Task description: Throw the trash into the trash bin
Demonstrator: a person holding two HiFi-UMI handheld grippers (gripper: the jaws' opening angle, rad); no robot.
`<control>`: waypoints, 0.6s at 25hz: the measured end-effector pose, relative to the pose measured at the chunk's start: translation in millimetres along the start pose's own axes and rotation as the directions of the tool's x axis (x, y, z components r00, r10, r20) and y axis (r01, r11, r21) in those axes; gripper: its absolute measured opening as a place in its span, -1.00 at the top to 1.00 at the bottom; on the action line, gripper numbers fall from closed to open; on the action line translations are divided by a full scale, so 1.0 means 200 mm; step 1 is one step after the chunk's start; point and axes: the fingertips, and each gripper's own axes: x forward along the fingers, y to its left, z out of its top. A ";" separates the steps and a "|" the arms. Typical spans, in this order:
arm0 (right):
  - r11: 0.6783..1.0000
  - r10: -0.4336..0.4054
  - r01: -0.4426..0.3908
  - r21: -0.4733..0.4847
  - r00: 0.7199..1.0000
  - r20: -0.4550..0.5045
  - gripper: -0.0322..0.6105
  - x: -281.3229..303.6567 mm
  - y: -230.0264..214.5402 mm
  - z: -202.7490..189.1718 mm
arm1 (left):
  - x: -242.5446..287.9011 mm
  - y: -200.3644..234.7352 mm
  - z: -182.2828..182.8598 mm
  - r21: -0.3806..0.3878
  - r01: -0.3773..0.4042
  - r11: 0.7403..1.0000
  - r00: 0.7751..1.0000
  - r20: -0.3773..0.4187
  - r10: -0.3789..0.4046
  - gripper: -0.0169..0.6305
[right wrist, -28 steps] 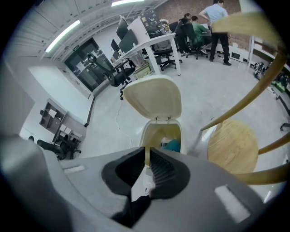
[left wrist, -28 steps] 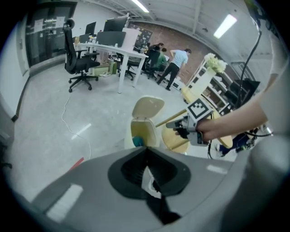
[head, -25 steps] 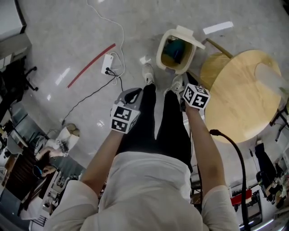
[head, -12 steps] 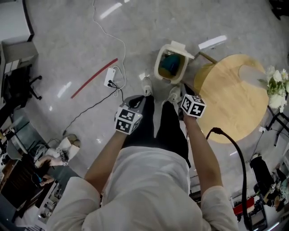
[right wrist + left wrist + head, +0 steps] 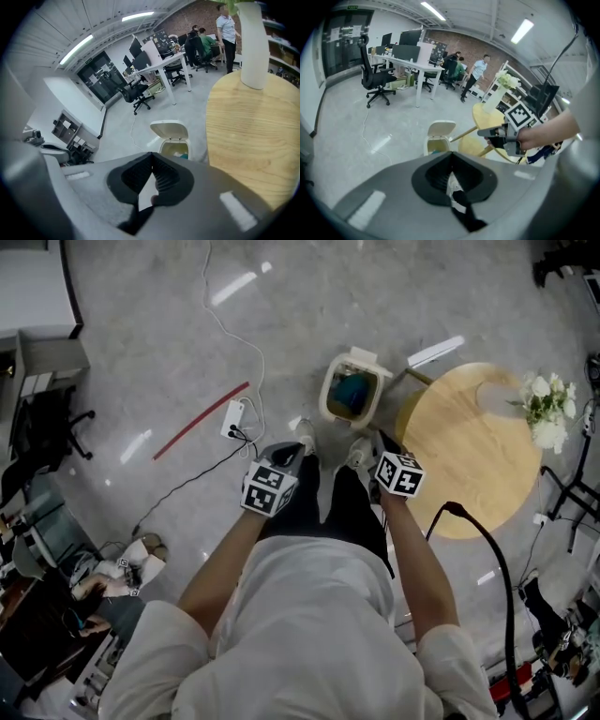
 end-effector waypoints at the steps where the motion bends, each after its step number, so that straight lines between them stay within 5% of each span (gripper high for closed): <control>1: 1.000 0.002 -0.002 -0.002 1.000 0.002 0.90 -0.02 0.01 0.00 | -0.02 -0.01 0.01 -0.001 0.002 1.000 1.000 0.001 -0.002 0.94; 15: 0.998 0.048 -0.047 -0.037 0.997 0.052 0.90 -0.36 0.10 0.03 | -0.16 -0.17 0.07 -0.015 0.040 0.999 0.999 0.027 -0.040 0.94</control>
